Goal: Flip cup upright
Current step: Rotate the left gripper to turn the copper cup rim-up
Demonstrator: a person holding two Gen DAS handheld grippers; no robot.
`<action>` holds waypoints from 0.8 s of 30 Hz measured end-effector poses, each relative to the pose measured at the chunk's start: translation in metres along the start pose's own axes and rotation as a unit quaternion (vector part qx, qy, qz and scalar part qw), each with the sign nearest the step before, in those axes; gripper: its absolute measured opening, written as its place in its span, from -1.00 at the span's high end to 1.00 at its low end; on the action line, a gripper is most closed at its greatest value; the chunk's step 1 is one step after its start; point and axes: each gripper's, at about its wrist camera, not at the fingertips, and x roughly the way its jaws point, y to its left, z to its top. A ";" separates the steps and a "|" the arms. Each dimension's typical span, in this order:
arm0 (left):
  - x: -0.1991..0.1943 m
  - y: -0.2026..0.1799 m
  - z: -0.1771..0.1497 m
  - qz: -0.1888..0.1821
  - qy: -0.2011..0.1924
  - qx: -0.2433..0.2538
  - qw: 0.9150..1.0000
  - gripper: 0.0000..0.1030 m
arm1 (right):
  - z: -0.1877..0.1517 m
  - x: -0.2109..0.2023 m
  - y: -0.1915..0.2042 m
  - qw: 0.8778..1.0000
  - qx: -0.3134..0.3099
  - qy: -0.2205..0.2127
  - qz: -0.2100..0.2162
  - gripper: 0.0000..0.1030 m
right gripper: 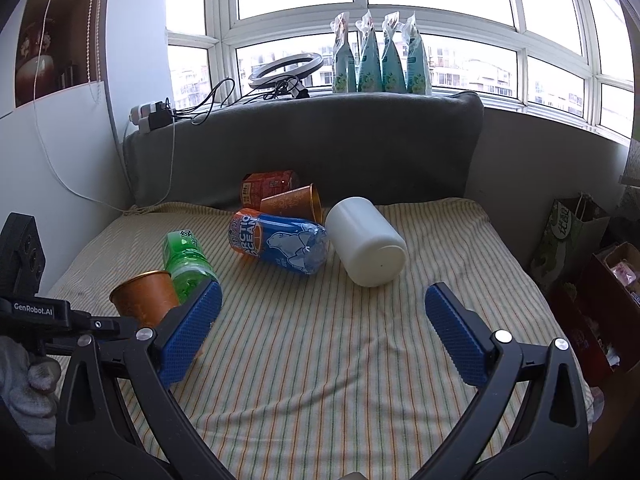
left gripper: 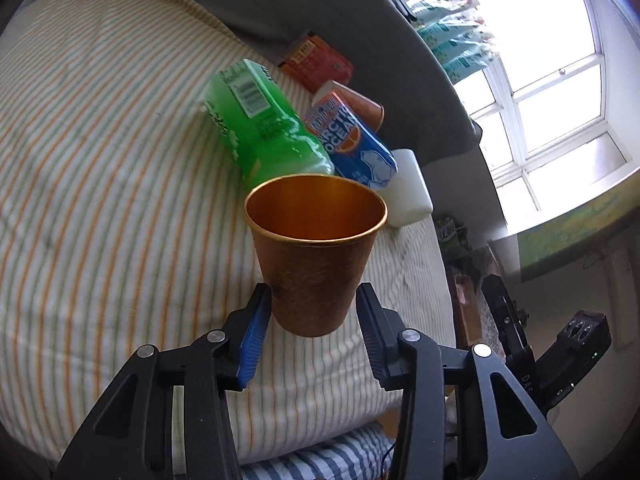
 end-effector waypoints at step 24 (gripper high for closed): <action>-0.039 0.016 -0.029 0.046 -0.034 0.011 0.998 0.18 | 0.014 0.041 0.075 0.962 -0.175 0.097 0.189 -1.00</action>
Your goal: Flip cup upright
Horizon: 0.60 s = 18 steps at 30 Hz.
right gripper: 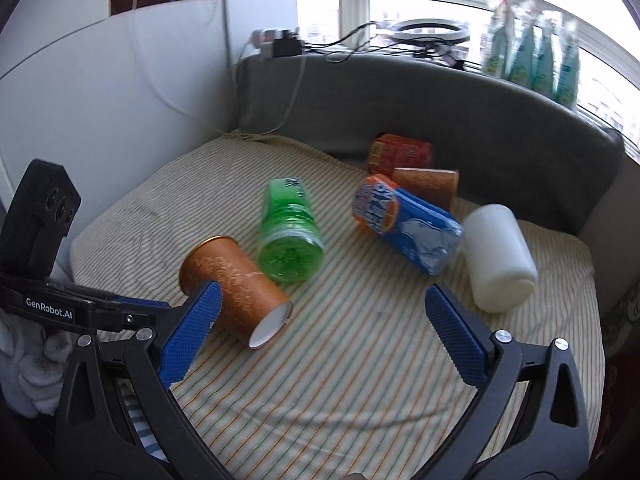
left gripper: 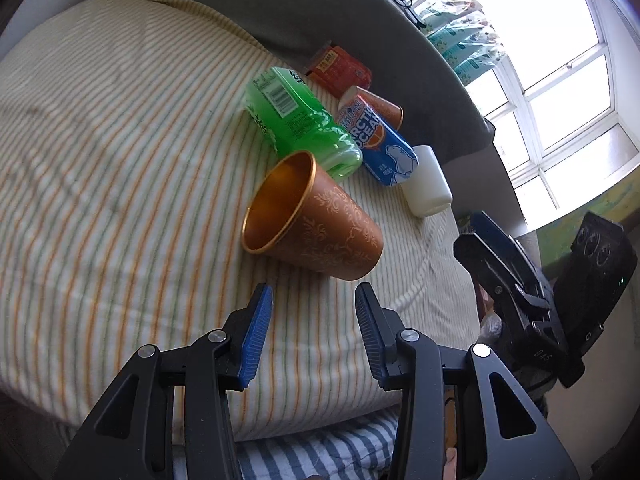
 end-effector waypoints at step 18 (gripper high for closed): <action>-0.045 0.013 -0.023 0.152 -0.060 0.107 0.981 -0.22 | 0.033 0.077 0.092 0.927 -0.310 0.189 0.098 -0.77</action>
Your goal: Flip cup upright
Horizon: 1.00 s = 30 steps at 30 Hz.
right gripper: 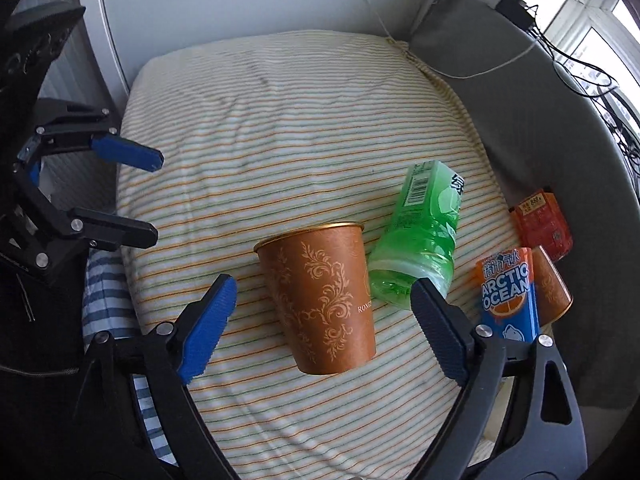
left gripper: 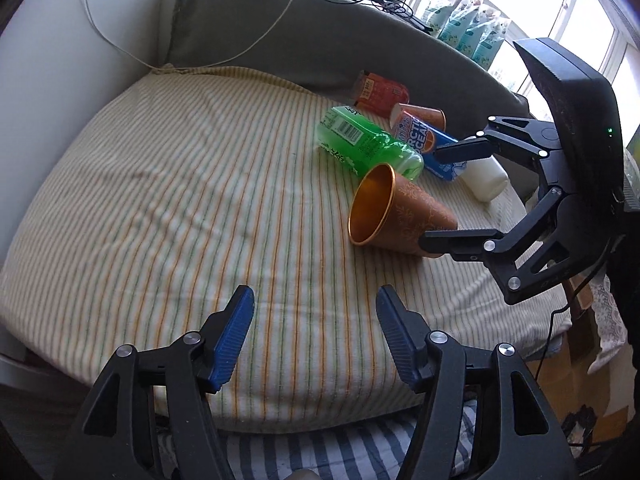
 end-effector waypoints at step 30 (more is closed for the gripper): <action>0.002 0.020 0.000 -0.002 -0.006 -0.039 0.999 -0.22 | 0.020 0.028 0.003 0.999 -0.012 0.041 0.025 -0.34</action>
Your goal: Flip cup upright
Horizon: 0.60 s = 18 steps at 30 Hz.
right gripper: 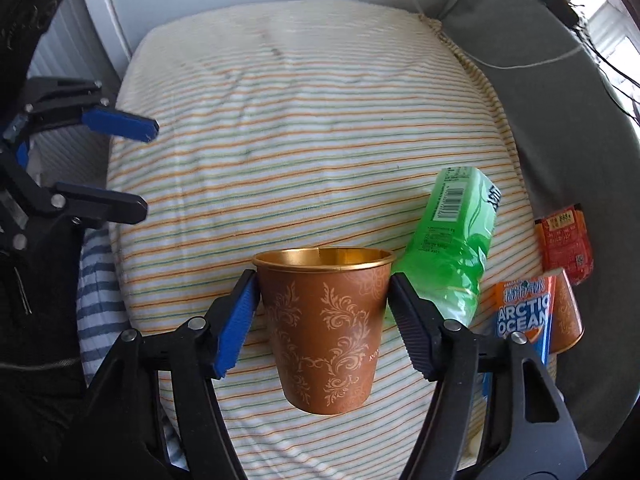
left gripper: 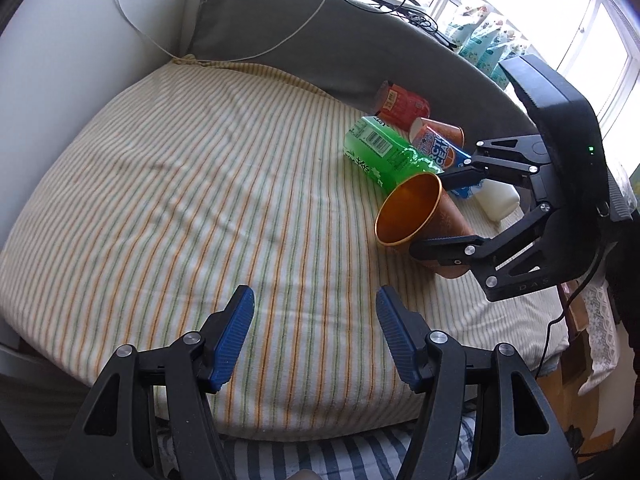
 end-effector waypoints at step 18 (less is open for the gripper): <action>0.008 -0.030 0.012 -0.024 -0.002 0.038 0.999 -0.22 | -0.133 -0.049 -0.065 0.904 0.362 -0.204 -0.094 -0.33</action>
